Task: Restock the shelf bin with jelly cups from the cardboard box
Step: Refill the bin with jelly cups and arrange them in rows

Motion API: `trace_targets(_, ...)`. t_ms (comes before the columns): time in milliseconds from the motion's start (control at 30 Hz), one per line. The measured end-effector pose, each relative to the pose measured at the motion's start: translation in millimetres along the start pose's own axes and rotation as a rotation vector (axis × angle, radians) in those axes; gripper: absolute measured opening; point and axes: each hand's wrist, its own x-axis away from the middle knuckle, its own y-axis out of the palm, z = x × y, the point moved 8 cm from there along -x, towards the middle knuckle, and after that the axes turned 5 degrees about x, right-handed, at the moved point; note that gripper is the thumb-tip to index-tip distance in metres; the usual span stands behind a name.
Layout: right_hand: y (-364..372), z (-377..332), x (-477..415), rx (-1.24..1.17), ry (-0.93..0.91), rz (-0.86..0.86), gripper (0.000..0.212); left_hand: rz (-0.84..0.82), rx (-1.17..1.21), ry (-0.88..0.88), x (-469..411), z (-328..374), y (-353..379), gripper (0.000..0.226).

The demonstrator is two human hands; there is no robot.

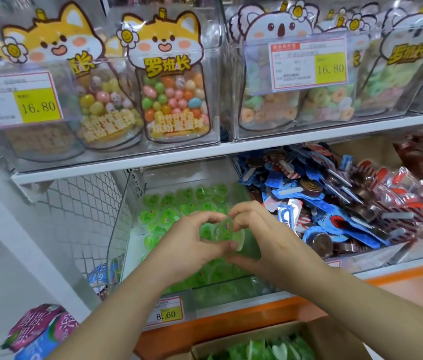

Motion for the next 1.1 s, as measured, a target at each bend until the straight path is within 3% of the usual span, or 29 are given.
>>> trace_targets(133,-3.2,9.9,-0.4,0.046,0.084,-0.043,0.038,0.081,-0.089,0.011,-7.6,0.3,-5.1,0.035)
trace_targets(300,-15.9,32.6,-2.0,0.434,0.111,-0.053,0.038,0.216,-0.284,0.008,-51.6,4.8,-29.3,0.043)
trace_targets(367,-11.5,35.6,-0.6,0.485,0.090,-0.093,0.036,0.233,-0.412,-0.003,-73.5,8.5,-27.0,0.044)
trace_targets(633,-9.6,42.1,1.8,0.456,0.077,-0.077,0.025,0.204,-0.639,-0.180,-119.0,-6.4,-6.8,0.040)
trace_targets(900,-12.2,44.7,2.9,0.418,0.077,-0.057,0.021,0.146,-0.914,-0.197,-125.4,-19.5,11.6,0.052)
trace_targets(1100,-10.8,44.8,5.5,0.386,0.091,-0.052,0.021,0.174,-1.043,-0.106,-123.5,-24.0,9.3,0.060)
